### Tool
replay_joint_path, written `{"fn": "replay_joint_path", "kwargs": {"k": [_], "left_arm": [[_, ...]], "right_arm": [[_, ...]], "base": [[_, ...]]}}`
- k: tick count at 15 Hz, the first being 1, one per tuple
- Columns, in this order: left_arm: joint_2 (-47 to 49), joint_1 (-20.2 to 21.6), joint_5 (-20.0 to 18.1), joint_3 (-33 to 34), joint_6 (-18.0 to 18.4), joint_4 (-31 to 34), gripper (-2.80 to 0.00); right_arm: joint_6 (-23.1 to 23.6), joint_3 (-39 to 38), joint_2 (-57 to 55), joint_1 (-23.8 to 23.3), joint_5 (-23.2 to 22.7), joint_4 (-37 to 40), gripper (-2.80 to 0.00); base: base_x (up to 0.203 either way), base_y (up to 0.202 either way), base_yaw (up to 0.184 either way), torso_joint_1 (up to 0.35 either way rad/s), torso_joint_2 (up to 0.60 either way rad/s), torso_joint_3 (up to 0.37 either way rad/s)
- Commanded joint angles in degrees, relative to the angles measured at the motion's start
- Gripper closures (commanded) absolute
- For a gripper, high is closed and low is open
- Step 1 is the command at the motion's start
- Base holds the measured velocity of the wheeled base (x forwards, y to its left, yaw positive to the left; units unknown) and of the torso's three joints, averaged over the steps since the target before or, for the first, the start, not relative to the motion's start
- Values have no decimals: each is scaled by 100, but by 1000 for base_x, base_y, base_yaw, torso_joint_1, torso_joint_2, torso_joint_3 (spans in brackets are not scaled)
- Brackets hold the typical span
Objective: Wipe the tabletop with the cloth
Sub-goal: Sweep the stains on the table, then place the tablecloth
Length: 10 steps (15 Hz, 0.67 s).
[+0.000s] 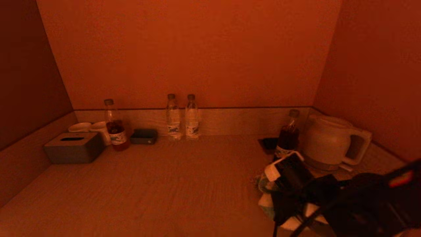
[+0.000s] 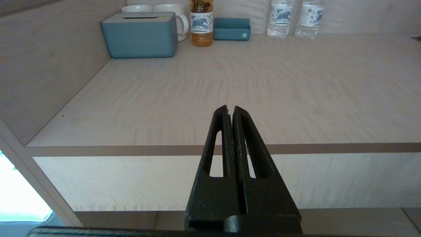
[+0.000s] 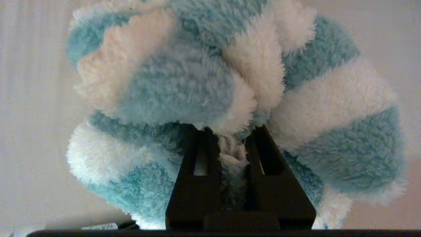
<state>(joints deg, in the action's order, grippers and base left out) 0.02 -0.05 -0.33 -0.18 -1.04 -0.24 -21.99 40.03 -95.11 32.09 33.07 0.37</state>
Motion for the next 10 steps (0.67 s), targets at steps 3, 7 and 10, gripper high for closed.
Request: {"fn": "replay_joint_path", "kwargs": {"k": [3, 7, 10], "left_arm": [[-2, 5, -2, 1, -2, -2, 0], [-2, 5, -2, 1, -2, -2, 0], [-2, 5, -2, 1, -2, -2, 0]], "right_arm": [[90, -576, 1698, -9, 58, 33, 0], [314, -550, 2212, -122, 171, 42, 0], [855, -485, 3327, -684, 332, 5, 0]], "base": [[0, 0, 0, 0, 0, 0], [0, 0, 0, 0, 0, 0], [0, 0, 0, 0, 0, 0]]}}
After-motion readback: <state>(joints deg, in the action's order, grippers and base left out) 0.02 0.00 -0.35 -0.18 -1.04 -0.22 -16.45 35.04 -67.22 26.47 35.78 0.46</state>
